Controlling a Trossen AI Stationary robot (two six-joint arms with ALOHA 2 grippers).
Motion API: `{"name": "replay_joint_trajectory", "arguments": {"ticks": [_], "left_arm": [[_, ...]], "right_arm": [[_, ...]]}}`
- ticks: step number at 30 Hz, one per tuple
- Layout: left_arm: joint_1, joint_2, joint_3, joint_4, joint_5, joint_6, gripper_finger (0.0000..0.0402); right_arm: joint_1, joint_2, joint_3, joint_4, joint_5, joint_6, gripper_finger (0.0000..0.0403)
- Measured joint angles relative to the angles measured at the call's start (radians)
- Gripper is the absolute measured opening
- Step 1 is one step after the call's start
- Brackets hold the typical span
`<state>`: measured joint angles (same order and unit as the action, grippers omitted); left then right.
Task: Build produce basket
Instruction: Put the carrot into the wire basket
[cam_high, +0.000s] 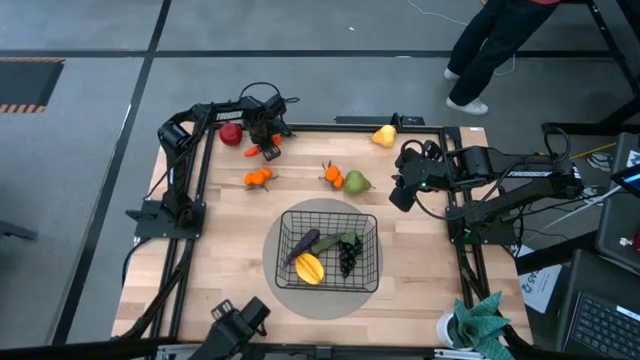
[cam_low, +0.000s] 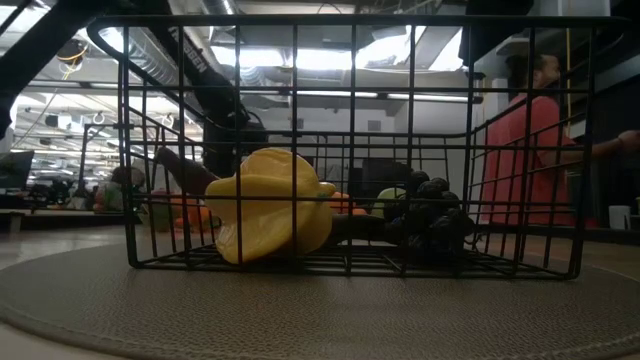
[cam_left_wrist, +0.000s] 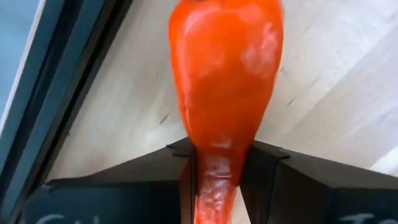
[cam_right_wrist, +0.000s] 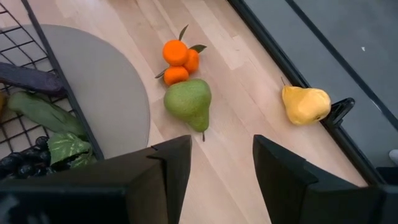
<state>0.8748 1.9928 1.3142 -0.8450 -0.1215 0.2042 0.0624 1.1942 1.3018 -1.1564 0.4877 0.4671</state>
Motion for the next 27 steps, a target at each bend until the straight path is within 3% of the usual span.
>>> {"name": "replay_joint_trajectory", "arguments": {"ticks": [6, 14, 20, 27], "left_arm": [[-0.034, -0.077, 0.054, -0.275, -0.035, -0.101, 0.0059], [-0.147, -0.279, 0.108, -0.46, -0.026, -0.242, 0.0059], [-0.297, -0.471, 0.11, -0.412, 0.076, -0.258, 0.0058], [-0.507, -0.611, 0.112, -0.129, 0.217, -0.302, 0.0058]], "right_arm": [[0.0, 0.0, 0.0, -0.001, -0.064, 0.0, 0.0161], [0.0, 0.0, 0.0, -0.001, -0.074, 0.0, 0.0161], [0.0, 0.0, 0.0, -0.001, -0.091, 0.0, 0.0161], [0.0, 0.0, 0.0, -0.001, -0.09, 0.0, 0.0161]]}}
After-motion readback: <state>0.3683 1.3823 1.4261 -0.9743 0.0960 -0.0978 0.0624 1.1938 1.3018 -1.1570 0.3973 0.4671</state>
